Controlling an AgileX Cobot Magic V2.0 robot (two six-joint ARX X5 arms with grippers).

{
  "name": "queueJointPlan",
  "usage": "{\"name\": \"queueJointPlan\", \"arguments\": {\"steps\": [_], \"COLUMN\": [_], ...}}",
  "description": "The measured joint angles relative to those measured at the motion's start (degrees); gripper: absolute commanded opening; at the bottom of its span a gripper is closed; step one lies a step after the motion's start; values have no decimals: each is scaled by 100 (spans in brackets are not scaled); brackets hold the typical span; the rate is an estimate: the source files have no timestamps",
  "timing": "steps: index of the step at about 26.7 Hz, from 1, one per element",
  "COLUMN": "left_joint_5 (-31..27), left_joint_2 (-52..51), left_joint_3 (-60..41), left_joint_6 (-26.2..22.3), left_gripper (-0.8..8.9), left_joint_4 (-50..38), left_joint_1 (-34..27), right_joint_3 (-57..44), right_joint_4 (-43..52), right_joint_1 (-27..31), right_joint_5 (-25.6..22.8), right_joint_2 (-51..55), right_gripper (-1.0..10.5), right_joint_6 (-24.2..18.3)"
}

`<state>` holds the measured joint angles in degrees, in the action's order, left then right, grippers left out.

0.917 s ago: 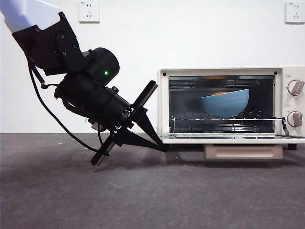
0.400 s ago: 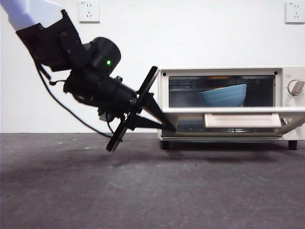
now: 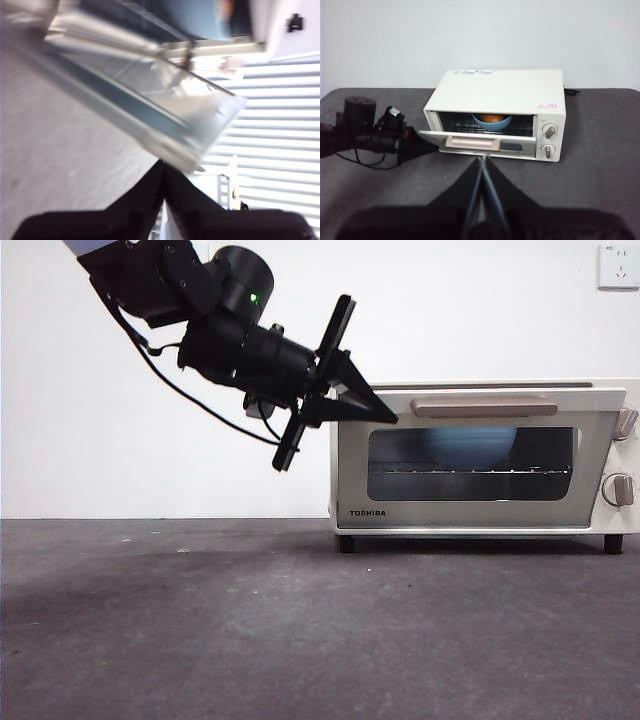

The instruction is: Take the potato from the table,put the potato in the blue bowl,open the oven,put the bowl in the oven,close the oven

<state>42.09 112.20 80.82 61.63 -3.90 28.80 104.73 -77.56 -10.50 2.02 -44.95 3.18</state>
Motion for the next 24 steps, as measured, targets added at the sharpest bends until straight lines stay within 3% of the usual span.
{"name": "queueJointPlan", "arguments": {"steps": [13,19,24], "left_joint_5": [-275,79,321], "left_joint_2": [0,0,-81], "left_joint_3": [173,173,173], "left_joint_6": [57,42,-291], "left_gripper": [-6,-6,-6], "left_joint_4": [42,35,59], "left_joint_1": [-212,-402,-402], "right_joint_3": [-483,-706,-879], "right_joint_4": [0,0,0], "right_joint_1": [0,0,0], "right_joint_5": [269,273,273], "right_joint_2": [4,31,37], "right_gripper": [-8,-6,-2], "right_joint_6": [48,66,66]}}
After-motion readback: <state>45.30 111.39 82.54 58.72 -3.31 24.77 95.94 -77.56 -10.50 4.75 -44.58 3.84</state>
